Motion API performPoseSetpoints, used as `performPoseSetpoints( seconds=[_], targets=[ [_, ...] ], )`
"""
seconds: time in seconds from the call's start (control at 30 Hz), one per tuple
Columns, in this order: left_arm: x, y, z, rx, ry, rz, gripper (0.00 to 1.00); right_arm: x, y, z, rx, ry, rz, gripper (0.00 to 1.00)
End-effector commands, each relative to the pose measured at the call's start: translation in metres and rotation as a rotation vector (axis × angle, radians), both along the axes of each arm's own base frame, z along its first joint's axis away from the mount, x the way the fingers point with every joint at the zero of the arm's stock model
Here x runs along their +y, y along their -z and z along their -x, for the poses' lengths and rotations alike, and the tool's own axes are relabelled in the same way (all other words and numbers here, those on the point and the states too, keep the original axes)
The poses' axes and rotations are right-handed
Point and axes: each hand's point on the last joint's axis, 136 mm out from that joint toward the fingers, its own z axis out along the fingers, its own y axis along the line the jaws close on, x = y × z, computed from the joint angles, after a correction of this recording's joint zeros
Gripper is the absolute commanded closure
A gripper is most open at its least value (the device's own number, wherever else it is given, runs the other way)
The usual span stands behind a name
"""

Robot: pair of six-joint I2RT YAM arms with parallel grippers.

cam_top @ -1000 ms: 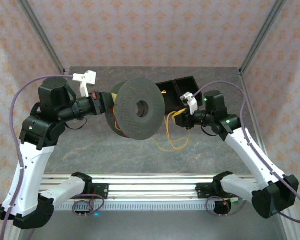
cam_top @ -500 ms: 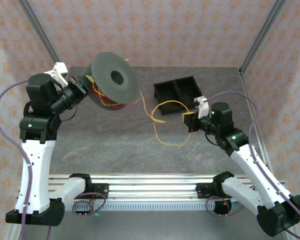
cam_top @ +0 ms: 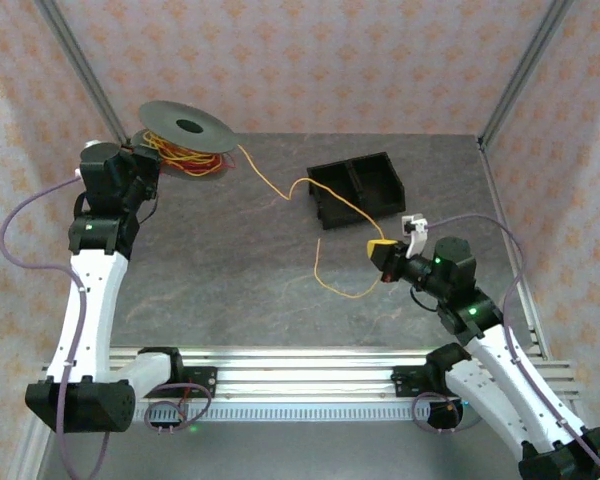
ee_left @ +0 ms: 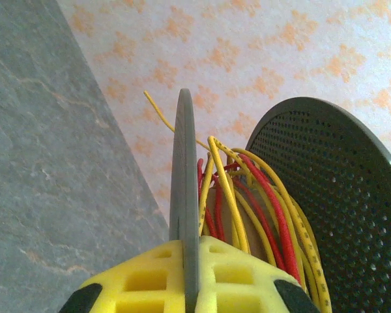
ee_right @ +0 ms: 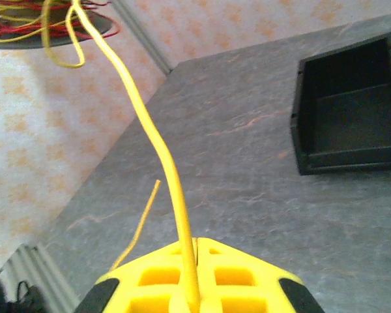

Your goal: Wrap the cables

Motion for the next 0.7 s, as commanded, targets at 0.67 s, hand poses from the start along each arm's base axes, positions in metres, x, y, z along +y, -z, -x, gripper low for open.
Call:
performPoseSetpoints(
  seconds=[0.67],
  targets=[
    [0.005,0.020,-0.078,0.198,-0.070,-0.510,1.00,0.105,-0.143,0.083,-0.205,-0.506,-0.033,1.00]
  ],
)
